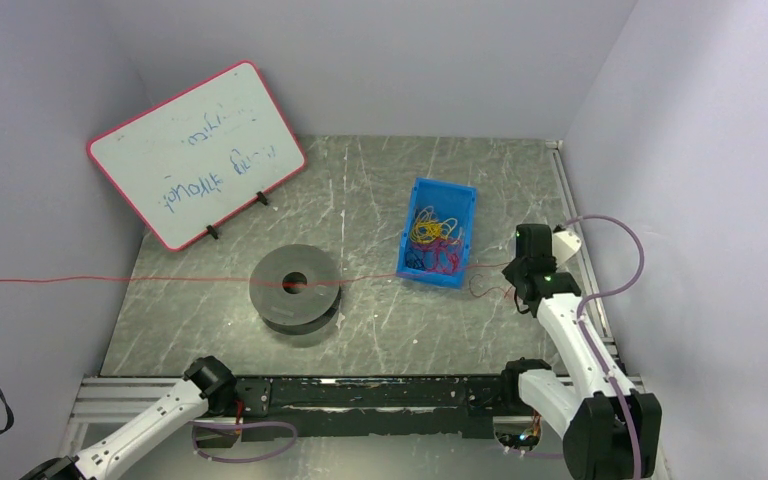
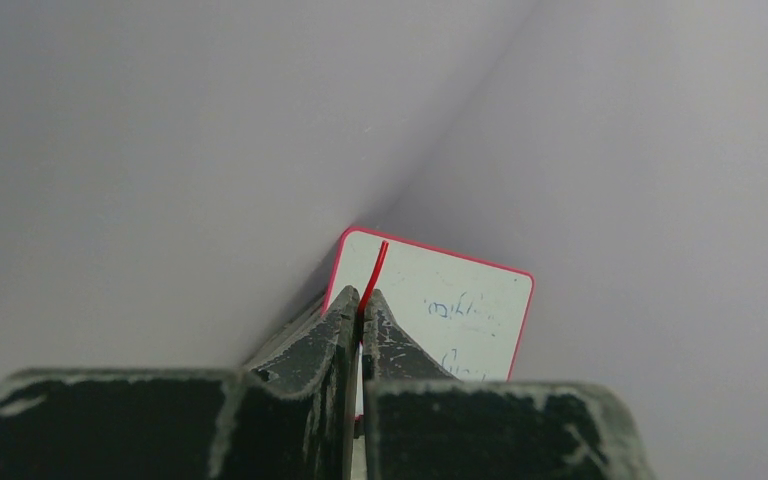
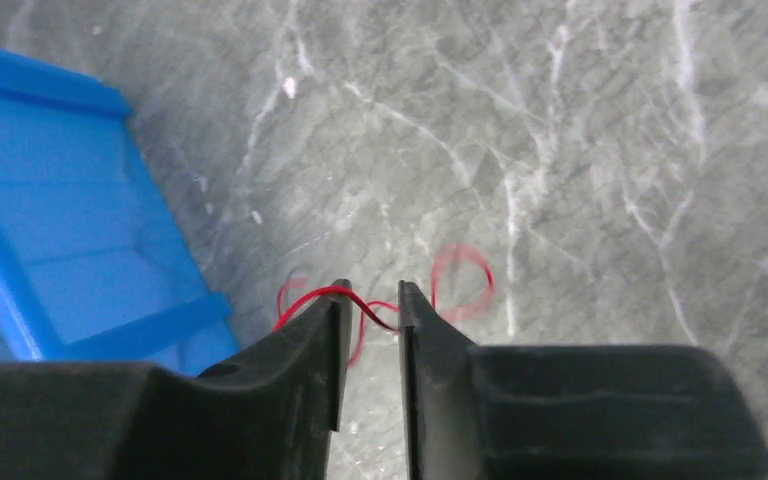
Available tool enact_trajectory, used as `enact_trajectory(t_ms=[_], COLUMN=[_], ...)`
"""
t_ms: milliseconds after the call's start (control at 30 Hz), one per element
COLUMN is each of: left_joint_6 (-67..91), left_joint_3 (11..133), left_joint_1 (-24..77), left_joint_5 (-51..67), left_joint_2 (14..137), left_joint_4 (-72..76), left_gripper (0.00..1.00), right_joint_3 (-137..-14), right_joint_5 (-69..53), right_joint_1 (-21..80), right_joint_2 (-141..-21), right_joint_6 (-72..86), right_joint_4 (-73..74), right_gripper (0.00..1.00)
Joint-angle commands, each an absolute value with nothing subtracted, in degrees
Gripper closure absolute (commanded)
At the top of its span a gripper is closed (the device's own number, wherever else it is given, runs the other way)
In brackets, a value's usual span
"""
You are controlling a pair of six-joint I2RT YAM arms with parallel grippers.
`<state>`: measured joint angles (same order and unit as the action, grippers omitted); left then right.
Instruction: Wrap the cables
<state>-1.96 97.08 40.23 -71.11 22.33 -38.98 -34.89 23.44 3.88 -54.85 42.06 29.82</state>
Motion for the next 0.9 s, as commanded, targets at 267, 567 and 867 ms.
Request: enact_trajectory(t_ms=[267, 567, 867], left_joint_6=[2.8, 4.5, 6.4], left_joint_3=[98.3, 98.1, 96.7], left_joint_1=[40.1, 40.1, 40.1], left_joint_5=[-63.0, -60.4, -53.5], left_joint_2=[24.1, 26.5, 28.2], left_joint_4=[-42.7, -43.7, -43.6], left_gripper=[0.93, 0.93, 0.93], right_joint_3=[-34.4, -35.5, -37.9], right_joint_5=[6.5, -16.1, -32.8], right_joint_1=[3.2, 3.5, 8.8], right_joint_2=[-48.8, -43.9, -40.5], right_joint_6=[32.2, 28.0, 27.8], right_joint_4=[23.8, 20.6, 20.6], right_gripper=[0.28, 0.19, 0.14])
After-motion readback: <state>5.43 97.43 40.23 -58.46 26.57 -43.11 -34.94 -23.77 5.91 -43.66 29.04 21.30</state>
